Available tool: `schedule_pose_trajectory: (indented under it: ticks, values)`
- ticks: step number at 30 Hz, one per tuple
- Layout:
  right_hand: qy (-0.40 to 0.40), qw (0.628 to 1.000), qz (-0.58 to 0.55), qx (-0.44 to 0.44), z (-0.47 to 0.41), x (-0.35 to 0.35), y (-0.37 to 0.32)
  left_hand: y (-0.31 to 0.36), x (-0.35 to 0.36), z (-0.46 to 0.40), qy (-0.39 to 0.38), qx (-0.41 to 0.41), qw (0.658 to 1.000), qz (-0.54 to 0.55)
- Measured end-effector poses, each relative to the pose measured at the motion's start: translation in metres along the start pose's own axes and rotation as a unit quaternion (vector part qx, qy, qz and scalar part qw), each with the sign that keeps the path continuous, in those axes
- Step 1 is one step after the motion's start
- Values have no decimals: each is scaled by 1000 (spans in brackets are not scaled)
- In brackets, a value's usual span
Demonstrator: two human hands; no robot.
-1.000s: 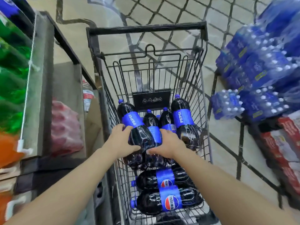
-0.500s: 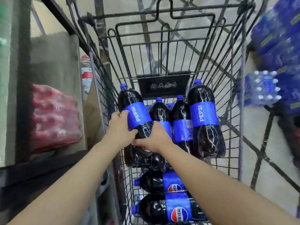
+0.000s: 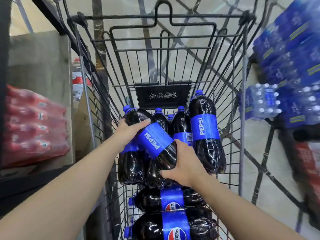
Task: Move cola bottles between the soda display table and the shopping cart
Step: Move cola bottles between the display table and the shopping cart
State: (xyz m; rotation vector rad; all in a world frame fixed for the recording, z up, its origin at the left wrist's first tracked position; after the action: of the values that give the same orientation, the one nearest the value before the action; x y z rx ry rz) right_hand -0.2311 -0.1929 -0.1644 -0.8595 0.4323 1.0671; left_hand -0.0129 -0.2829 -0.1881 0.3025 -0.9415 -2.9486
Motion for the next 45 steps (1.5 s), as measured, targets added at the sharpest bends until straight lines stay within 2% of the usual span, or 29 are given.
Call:
schedule_pose_trajectory:
  ticks: [3, 9, 16, 25, 35, 45]
  values:
    - [-9, 1000, 10, -13, 5, 0, -3, 6, 14, -6, -12, -35, 995, 95]
    - [-55, 997, -22, 56, -8, -4, -6, 13, 34, -16, 20, -11, 994, 107]
    - [8, 998, 6, 57, -12, 8, -5, 11, 34, -12, 59, 14, 991, 116]
    - [34, 999, 0, 19, -2, 13, 0, 0, 29, 5, 97, 10, 985, 142]
    - [61, 998, 7, -31, 58, 22, 3, -31, 7, 80, 121, 114, 972, 164]
    - [148, 986, 36, -62, 193, -4, -4, -43, -4, 215, 72, 221, 952, 199]
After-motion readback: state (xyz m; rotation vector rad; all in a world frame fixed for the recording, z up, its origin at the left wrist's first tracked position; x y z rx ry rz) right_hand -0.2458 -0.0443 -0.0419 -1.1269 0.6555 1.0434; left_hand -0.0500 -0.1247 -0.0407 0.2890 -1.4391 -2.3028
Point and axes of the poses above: each hand's wrist, its own z-axis away from the middle knuckle, its own x-axis out of the palm, y = z × x, the point moved 2 cm from there along -z, towards the middle knuckle, and after that the axes turned 6 degrees about z, right-handed, at the moved point
